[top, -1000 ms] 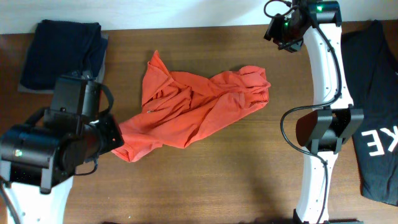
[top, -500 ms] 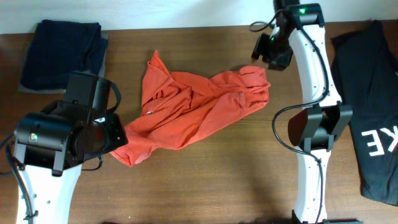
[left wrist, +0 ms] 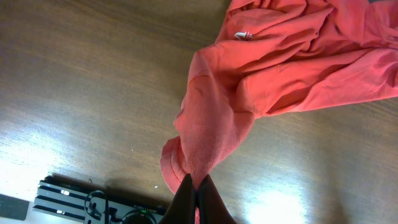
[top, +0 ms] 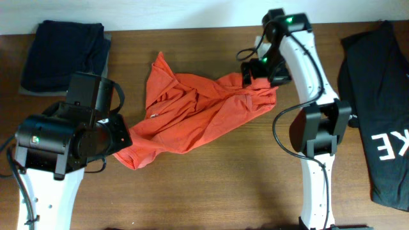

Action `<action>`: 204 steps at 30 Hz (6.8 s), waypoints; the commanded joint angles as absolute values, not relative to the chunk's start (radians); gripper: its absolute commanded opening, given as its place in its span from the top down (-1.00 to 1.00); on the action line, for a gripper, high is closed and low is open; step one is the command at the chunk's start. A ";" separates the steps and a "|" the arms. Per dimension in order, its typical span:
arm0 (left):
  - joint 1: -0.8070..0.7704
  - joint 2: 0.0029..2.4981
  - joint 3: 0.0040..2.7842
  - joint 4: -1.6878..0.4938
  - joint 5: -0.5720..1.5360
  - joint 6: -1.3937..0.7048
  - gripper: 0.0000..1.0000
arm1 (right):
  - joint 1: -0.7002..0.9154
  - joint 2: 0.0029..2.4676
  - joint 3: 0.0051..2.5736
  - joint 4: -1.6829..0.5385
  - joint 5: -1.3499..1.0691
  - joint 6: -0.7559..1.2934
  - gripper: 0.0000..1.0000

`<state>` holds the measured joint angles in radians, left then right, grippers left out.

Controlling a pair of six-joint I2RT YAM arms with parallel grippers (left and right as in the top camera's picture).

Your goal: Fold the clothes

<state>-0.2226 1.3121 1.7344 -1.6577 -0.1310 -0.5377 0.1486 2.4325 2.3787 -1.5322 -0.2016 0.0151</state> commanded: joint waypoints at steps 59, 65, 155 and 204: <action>-0.221 1.314 2.078 -1.382 -0.172 -0.348 0.99 | 0.000 1.996 2.978 -1.699 -0.190 0.095 0.92; -0.250 1.314 2.264 -1.441 -0.172 -0.331 0.99 | -0.001 1.795 2.978 -1.699 -0.184 0.134 0.92; -0.209 1.839 2.705 -1.088 -0.298 -0.005 0.99 | -0.111 1.987 2.975 -1.367 -0.326 0.169 0.92; -0.345 1.930 1.415 -1.301 0.133 -0.257 0.47 | -0.093 2.026 2.279 -1.664 -0.149 0.059 0.16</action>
<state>-0.3355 1.9362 1.4483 -1.3384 0.1162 -0.2317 -0.0963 2.0342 2.2818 -1.6783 -0.1696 0.0563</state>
